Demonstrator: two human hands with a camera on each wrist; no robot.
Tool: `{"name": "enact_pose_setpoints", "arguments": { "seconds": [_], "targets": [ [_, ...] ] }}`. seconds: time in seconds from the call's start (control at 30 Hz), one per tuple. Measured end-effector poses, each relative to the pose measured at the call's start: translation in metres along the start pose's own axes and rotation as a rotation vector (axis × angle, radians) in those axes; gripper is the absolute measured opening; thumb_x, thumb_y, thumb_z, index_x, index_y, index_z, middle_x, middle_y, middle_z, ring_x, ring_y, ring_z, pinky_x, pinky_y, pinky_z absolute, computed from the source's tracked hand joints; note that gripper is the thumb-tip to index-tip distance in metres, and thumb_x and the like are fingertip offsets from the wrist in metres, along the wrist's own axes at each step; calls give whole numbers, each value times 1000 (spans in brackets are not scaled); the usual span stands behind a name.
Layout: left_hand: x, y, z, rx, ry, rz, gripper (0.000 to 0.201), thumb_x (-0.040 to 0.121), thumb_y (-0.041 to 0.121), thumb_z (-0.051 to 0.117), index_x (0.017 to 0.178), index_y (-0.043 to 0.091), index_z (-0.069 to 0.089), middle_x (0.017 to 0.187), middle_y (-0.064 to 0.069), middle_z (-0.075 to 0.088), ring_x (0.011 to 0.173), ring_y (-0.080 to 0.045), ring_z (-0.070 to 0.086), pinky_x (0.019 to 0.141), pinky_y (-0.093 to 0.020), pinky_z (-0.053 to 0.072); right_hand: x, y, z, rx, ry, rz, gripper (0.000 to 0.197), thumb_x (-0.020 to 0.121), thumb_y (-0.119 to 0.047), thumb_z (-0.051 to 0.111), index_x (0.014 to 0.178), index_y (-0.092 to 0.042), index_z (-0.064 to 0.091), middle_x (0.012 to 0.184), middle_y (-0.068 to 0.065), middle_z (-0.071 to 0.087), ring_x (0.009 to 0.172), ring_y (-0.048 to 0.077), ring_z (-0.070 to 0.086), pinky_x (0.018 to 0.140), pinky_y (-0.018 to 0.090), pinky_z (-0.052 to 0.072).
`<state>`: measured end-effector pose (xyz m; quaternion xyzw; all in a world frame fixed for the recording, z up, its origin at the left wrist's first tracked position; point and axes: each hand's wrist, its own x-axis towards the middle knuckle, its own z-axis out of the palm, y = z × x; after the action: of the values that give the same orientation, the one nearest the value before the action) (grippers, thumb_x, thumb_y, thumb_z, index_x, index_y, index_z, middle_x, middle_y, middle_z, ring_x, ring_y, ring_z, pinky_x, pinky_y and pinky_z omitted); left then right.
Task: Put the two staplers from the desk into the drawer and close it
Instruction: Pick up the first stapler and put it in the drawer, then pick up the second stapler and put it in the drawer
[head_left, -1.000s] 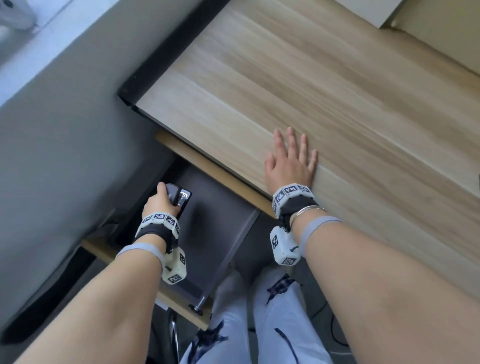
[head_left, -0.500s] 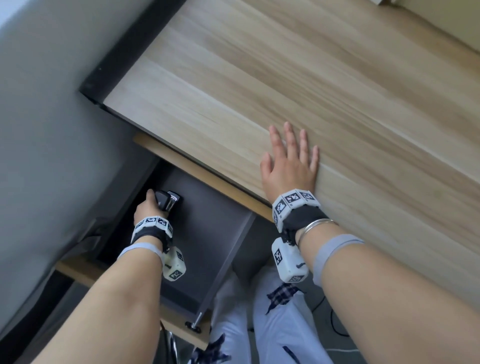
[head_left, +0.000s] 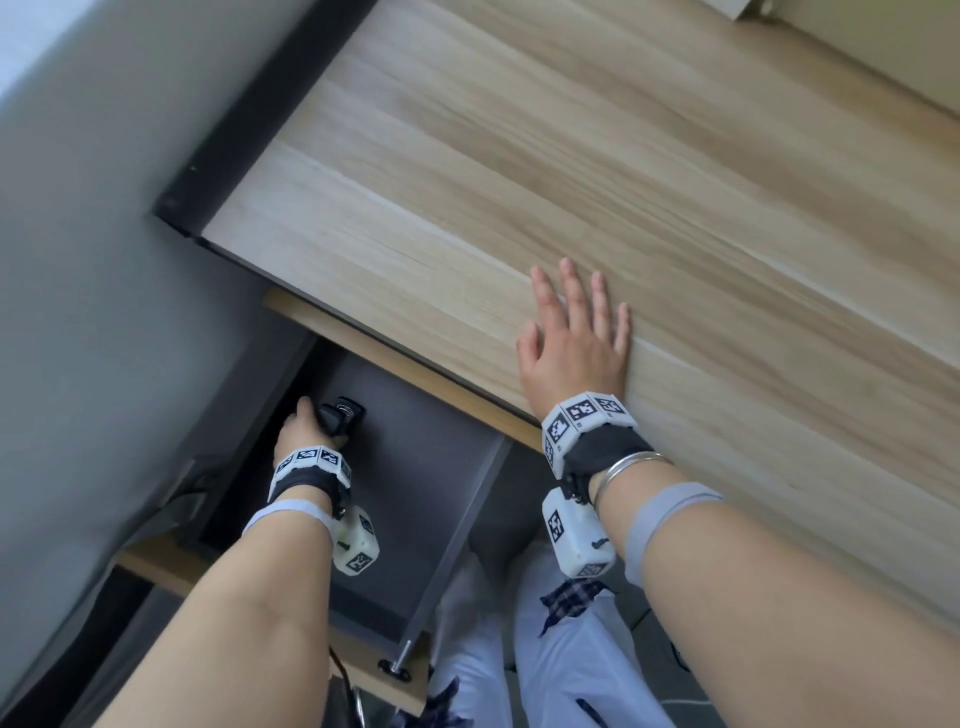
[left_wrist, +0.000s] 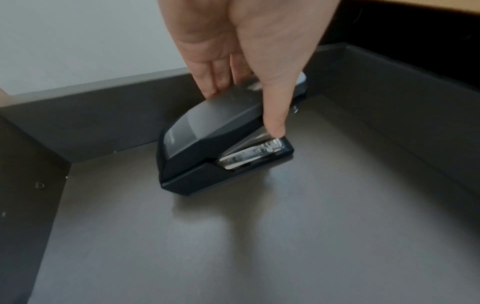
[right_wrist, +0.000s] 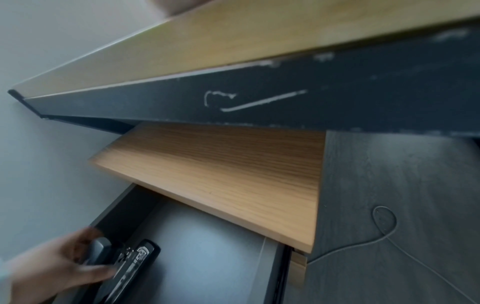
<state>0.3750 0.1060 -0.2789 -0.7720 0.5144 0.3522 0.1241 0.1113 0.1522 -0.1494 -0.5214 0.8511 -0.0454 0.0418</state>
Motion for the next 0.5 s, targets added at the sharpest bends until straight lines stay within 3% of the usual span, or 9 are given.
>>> {"name": "enact_pose_setpoints", "arguments": {
  "seconds": [0.17,0.3,0.5],
  "targets": [
    [-26,12,-25,-40,108,107,53,79,22,69,126,11,47,128,-16,54,115,-36,55,91,-40,47,-1,-1,-3,13,-11,-1,59,88,-36,33,147,-38,30,158,-6,29,147,25,25,119,49,15],
    [-52,27,-58,-84,184,171,22,86,15,51,106,13,61,112,-13,66,105,-33,60,83,-35,49,-1,-2,-11,29,-82,-3,59,93,-34,39,149,-38,22,161,-6,20,150,24,16,120,49,9],
    [-97,64,-110,-172,261,311,22,84,12,47,98,13,63,101,-10,71,92,-30,63,76,-30,48,4,8,-27,2,-282,-72,57,99,-36,30,151,-39,7,163,-10,0,152,21,0,121,47,3]
  ]
}}
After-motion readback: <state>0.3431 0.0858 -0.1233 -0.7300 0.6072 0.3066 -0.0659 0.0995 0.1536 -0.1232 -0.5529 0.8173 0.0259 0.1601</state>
